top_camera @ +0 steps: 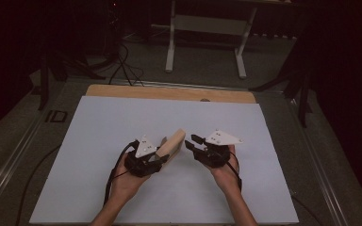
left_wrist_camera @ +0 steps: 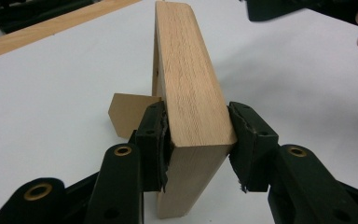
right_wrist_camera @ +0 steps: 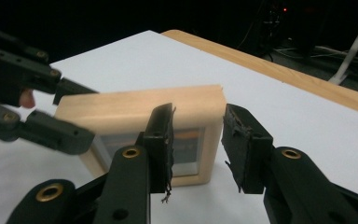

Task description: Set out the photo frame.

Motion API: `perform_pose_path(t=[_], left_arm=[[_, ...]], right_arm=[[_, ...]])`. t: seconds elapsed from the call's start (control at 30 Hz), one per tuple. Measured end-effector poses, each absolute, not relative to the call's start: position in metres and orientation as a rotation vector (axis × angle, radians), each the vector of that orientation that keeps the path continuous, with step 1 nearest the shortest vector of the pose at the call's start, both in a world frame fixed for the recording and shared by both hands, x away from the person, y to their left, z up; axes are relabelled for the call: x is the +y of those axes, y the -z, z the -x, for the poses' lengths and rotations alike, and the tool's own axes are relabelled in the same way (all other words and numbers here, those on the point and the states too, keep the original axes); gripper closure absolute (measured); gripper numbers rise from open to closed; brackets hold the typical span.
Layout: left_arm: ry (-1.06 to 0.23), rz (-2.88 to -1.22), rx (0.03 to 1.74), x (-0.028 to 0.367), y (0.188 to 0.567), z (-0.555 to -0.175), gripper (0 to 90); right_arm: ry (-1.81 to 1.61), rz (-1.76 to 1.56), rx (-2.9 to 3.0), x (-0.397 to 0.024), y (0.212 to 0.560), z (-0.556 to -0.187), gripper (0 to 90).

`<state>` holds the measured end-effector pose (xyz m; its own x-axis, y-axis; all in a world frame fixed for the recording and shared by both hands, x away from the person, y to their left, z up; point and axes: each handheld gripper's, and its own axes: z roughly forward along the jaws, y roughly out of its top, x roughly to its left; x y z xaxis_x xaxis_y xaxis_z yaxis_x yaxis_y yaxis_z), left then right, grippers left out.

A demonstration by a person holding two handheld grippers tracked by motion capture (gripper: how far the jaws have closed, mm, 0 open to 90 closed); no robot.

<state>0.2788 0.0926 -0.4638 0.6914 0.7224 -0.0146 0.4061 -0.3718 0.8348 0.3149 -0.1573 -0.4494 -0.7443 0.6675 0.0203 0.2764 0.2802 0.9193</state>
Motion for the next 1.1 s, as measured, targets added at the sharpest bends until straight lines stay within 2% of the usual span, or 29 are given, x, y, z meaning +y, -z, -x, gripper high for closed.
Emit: perform_pose_path(t=[0.2, 0.7, 1.1], left_arm=[[-0.458, -2.019, 0.843, 0.092, 0.464, -0.278, 59.7], [-0.466, -2.034, 0.820, 0.091, 0.464, -0.277, 59.7], [-0.471, -2.040, 0.809, 0.091, 0.464, -0.277, 59.7]], right_arm=[[-1.457, -0.866, 2.162, -0.152, 0.442, -0.325, 64.7], [-1.383, -0.862, 2.166, -0.128, 0.441, -0.353, 89.5], [-1.315, -0.870, 2.214, -0.107, 0.443, -0.368, 89.8]])
